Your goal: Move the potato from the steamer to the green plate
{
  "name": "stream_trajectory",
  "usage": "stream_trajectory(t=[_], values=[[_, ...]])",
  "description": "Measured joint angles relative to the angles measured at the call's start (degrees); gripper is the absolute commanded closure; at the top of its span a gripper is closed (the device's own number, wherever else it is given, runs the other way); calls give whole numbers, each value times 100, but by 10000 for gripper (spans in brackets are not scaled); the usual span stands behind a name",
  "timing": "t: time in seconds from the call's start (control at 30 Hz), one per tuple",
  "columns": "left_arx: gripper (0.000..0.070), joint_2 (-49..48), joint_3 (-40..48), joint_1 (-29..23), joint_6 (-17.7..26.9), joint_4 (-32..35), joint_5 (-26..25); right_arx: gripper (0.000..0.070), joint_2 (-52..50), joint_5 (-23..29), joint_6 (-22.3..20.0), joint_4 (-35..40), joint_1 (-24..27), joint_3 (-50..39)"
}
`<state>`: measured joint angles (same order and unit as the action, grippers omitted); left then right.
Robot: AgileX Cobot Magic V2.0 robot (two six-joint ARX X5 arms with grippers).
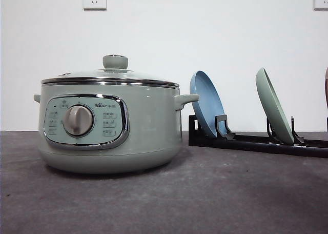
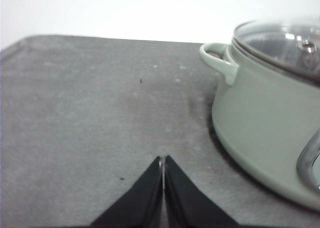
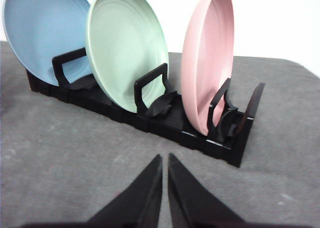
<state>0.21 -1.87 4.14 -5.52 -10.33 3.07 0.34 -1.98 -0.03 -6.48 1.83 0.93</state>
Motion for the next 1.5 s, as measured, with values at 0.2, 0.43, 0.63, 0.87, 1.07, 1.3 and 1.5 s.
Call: stream_trajectory(t=[0.2,0.43,0.63,0.87,1.07,1.3,1.5], values=[[700,2,0,2,-589,160,-437,696,0,-666,923,-13,0,0],[700,12,-74,121,-1352,155,-748,696,3,-962,1880,-111,-92,112],[699,108,-803,333,-2229,197,-756,696,267,-876,2271,-341,-190,1101],[699,973,-2276,361,-2463,-235,-994,696,1304,-1299,2378,-1415,-192,2712],[699,2164,-3840,361,-2242,-979,-1523,696,2374,-1670,2103,-2303,-195,4223],[699,3612,-5208,446,-1750,-1919,-2330,696,3409,-2203,1655,-3288,-314,5571],[699,4785,-6172,677,-1029,-2835,-2859,696,4193,-2392,1124,-4254,-646,6400]])
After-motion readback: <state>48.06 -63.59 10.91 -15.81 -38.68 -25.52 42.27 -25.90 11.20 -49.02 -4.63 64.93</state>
